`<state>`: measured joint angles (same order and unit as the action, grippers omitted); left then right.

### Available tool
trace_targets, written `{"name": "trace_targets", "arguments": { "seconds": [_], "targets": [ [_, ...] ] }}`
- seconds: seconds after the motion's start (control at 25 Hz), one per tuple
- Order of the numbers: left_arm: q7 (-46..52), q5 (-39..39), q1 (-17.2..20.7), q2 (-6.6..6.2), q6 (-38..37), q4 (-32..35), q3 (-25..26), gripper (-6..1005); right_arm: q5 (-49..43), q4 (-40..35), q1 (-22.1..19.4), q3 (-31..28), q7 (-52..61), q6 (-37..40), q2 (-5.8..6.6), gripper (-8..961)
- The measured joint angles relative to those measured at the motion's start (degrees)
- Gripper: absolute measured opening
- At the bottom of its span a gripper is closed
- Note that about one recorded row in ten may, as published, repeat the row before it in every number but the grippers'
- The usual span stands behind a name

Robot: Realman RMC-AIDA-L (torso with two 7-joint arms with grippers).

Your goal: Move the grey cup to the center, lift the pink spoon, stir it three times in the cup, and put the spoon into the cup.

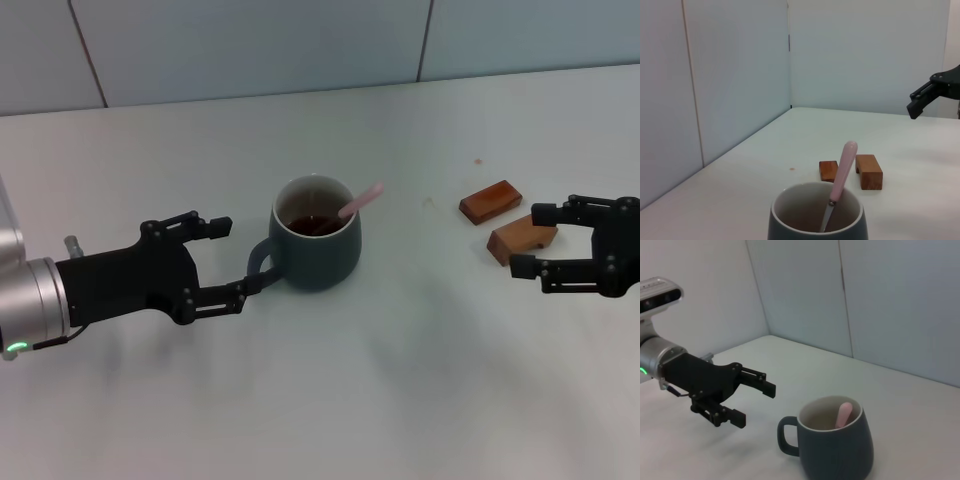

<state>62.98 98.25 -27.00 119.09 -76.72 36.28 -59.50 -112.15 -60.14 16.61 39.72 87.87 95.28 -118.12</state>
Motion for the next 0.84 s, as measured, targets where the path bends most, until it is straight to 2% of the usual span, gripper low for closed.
{"name": "trace_targets", "arguments": {
  "seconds": [0.84],
  "targets": [
    [0.1,-1.4,0.5,-0.07,0.1,-0.7,0.0,818,0.5,0.7,0.3,-0.3,-0.7,-0.7,-0.16,827]
  ]
}}
